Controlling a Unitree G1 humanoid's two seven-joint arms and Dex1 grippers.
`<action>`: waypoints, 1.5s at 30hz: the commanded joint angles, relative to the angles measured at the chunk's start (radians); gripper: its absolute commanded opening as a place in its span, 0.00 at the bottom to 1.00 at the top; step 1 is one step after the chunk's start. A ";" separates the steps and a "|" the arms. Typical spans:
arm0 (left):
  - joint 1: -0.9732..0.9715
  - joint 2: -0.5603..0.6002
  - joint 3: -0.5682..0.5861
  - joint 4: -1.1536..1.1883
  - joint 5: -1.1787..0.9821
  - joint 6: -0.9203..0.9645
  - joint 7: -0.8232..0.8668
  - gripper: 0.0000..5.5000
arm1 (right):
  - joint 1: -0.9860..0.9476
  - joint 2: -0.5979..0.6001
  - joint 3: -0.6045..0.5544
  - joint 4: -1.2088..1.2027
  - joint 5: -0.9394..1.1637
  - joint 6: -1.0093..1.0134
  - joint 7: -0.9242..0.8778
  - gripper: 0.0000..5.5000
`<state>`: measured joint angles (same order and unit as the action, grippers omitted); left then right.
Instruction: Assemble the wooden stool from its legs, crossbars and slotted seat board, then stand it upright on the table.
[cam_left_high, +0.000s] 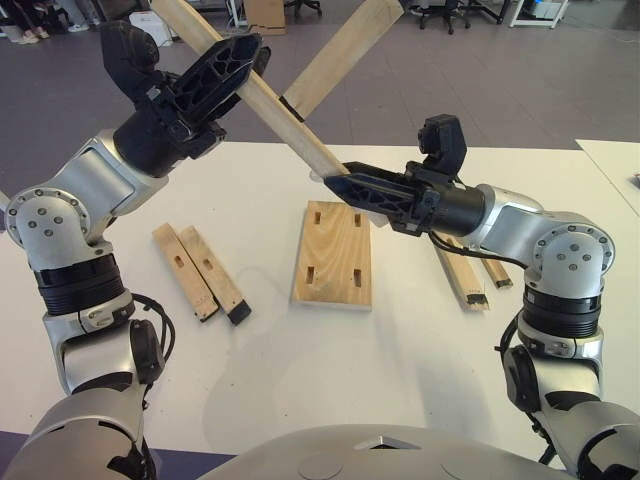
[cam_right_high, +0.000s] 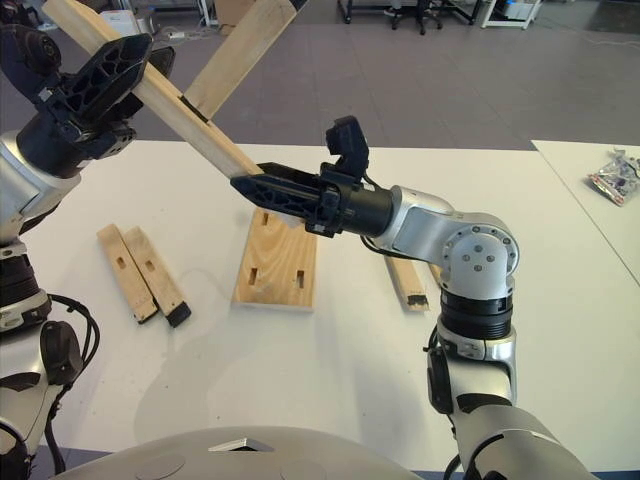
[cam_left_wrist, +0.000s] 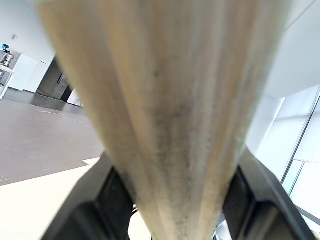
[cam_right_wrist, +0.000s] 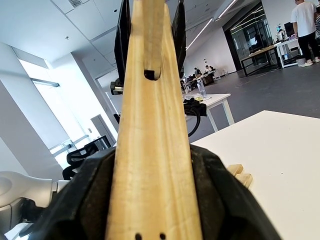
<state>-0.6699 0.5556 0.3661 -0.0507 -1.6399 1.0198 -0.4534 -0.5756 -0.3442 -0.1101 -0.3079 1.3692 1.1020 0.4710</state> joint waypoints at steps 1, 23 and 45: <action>0.005 0.012 -0.001 -0.008 0.094 -0.050 -0.036 0.38 | -0.021 0.007 -0.011 0.028 -0.043 -0.055 -0.029 0.48; 0.203 0.166 -0.212 0.299 0.929 -0.711 -0.980 0.38 | 0.018 -0.041 -0.113 0.282 -0.426 -0.302 -0.021 0.58; 0.136 0.045 -0.346 0.268 1.042 -0.847 -1.127 0.38 | -0.001 -0.026 -0.126 0.299 -0.445 -0.281 -0.012 0.58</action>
<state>-0.4991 0.5929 0.0270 0.2228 -0.6166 0.1874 -1.5667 -0.5513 -0.3732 -0.2321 -0.0121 0.9277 0.8079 0.4573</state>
